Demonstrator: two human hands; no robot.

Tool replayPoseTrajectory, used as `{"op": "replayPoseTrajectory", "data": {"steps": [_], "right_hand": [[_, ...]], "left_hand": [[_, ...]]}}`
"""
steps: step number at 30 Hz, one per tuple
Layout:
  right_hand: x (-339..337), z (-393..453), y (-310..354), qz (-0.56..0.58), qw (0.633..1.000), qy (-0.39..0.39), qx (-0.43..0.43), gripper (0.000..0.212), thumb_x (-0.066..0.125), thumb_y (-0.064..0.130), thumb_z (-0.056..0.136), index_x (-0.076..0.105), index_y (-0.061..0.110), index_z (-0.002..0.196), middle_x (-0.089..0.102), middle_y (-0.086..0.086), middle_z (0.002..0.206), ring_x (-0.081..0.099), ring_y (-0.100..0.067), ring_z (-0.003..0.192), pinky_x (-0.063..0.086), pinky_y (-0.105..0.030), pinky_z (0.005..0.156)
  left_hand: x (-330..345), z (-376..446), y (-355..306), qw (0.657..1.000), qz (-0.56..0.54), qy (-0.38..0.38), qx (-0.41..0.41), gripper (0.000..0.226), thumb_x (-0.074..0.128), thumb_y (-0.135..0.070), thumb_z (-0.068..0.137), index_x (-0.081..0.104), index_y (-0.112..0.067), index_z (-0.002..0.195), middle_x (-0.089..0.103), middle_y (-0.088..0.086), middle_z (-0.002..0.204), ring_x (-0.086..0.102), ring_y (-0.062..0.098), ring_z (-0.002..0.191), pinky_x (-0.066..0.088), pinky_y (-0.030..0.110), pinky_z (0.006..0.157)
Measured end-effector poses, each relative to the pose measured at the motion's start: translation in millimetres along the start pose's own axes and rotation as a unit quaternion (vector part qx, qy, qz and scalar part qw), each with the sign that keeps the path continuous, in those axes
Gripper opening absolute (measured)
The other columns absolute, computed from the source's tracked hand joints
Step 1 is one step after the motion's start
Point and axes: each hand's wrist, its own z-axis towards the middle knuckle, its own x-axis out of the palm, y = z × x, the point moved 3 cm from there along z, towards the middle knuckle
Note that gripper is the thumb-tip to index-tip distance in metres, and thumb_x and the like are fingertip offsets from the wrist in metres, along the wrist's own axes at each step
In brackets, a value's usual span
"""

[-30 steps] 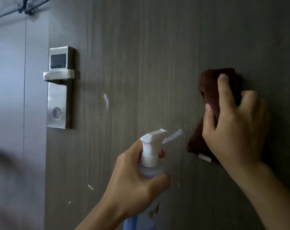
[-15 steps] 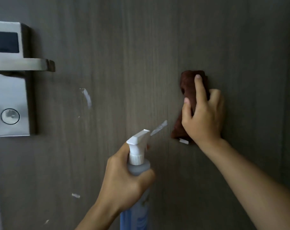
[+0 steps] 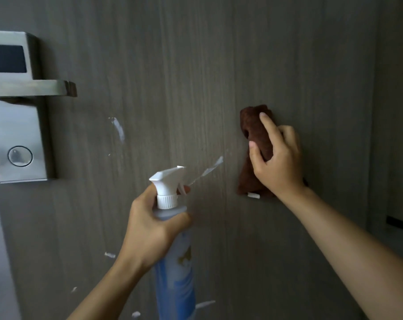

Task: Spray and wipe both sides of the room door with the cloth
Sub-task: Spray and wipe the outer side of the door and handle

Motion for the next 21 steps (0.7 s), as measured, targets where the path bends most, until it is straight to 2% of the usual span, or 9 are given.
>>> {"op": "replayPoseTrajectory", "data": {"steps": [3,6,10,12,14,16,19,21], "right_hand": [[7,-4,7,-0.024,1.000,0.019,-0.004,0.066,0.060,0.040,0.092,0.047,0.019,0.154,0.051,-0.012,0.108,0.055,-0.030,0.091,0.052,-0.046,0.075],[19,-26,25,-0.045,0.998,0.029,-0.031,0.064,0.059,0.043,0.094,0.050,0.016,0.151,0.052,-0.014,0.104,0.054,-0.032,0.086,0.049,-0.044,0.068],[31,-70,51,-0.062,0.984,0.042,-0.163,0.057,0.063,0.039,0.095,0.058,0.013,0.146,0.055,-0.015,0.092,0.052,-0.035,0.077,0.045,-0.046,0.064],[33,-85,63,-0.061,0.963,0.072,-0.254,0.055,0.064,0.037,0.095,0.059,0.014,0.145,0.055,-0.012,0.089,0.051,-0.034,0.073,0.044,-0.046,0.063],[32,-78,63,-0.071,0.949,0.074,-0.299,0.054,0.066,0.035,0.094,0.060,0.015,0.144,0.055,-0.010,0.088,0.050,-0.032,0.072,0.041,-0.044,0.062],[28,-52,51,-0.083,0.966,0.048,-0.242,0.056,0.068,0.034,0.093,0.059,0.016,0.145,0.055,-0.011,0.089,0.051,-0.034,0.075,0.041,-0.045,0.064],[27,-24,37,-0.067,0.994,-0.001,-0.089,0.054,0.065,0.033,0.095,0.058,0.015,0.145,0.055,-0.013,0.092,0.053,-0.036,0.079,0.045,-0.049,0.068],[33,-38,49,-0.050,0.994,0.003,-0.100,0.055,0.066,0.031,0.094,0.058,0.014,0.146,0.055,-0.014,0.092,0.053,-0.038,0.078,0.046,-0.049,0.067]], "left_hand": [[-23,0,-4,1.000,0.002,-0.027,0.011,0.042,0.081,-0.015,0.060,0.075,-0.017,0.101,0.080,0.004,0.092,0.077,0.018,0.078,0.062,0.030,0.064],[-44,5,-9,0.999,0.034,0.006,0.021,0.052,0.082,-0.032,0.057,0.074,-0.015,0.105,0.080,0.003,0.096,0.078,0.020,0.080,0.062,0.029,0.065],[-67,11,2,0.998,0.052,0.022,0.001,0.058,0.080,-0.030,0.057,0.074,-0.010,0.110,0.079,0.010,0.100,0.077,0.026,0.083,0.062,0.035,0.067],[-74,10,8,0.999,0.045,0.012,-0.011,0.057,0.080,-0.029,0.055,0.075,-0.009,0.108,0.078,0.011,0.094,0.075,0.025,0.079,0.061,0.038,0.067],[-77,9,12,0.999,0.040,0.010,-0.015,0.058,0.080,-0.028,0.054,0.075,-0.008,0.108,0.077,0.011,0.091,0.073,0.023,0.076,0.059,0.036,0.066],[-78,8,12,0.999,0.044,0.009,-0.007,0.059,0.079,-0.029,0.053,0.075,-0.008,0.108,0.077,0.008,0.090,0.073,0.020,0.076,0.059,0.032,0.065],[-79,6,11,0.999,0.050,0.006,0.007,0.058,0.079,-0.030,0.055,0.075,-0.011,0.110,0.078,0.010,0.096,0.075,0.026,0.079,0.061,0.034,0.066],[-77,5,10,0.998,0.055,0.001,0.010,0.056,0.079,-0.030,0.058,0.075,-0.013,0.111,0.078,0.012,0.100,0.076,0.031,0.081,0.063,0.039,0.067]]}}
